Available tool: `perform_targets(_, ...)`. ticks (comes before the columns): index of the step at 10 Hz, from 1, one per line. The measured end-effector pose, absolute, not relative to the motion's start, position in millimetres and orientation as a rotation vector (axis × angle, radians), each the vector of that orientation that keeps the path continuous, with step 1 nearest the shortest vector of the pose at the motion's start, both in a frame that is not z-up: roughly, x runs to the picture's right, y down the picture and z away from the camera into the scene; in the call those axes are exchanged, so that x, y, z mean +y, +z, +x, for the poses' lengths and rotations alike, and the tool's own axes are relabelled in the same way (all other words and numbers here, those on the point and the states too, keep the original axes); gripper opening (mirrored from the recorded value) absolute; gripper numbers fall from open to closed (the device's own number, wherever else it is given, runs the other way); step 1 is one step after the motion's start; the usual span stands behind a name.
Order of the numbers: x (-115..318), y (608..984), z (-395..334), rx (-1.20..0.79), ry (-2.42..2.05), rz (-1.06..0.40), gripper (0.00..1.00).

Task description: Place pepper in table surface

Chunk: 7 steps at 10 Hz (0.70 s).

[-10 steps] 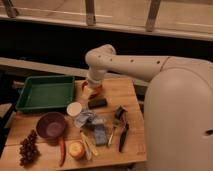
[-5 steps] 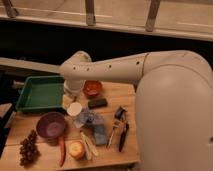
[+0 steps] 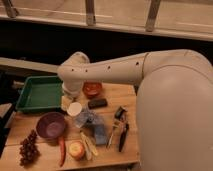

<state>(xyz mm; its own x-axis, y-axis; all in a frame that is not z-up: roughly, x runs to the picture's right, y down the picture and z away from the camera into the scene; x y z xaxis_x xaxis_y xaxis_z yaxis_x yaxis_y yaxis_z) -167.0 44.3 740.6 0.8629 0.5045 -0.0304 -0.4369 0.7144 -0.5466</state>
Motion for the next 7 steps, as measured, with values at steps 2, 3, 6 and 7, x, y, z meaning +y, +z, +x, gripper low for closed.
perform_targets(2,59.7,726.9,-186.5,-0.159,0.472,-0.602,0.8)
perform_targets(3,71.2,717.0,-199.6,-0.179,0.441,-0.616,0.8)
perform_targets(6,102.9,693.6,-234.5,-0.223,0.343,-0.652,0.8)
perform_targets(7,115.8,687.4,-250.5,-0.242,0.294,-0.668,0.8)
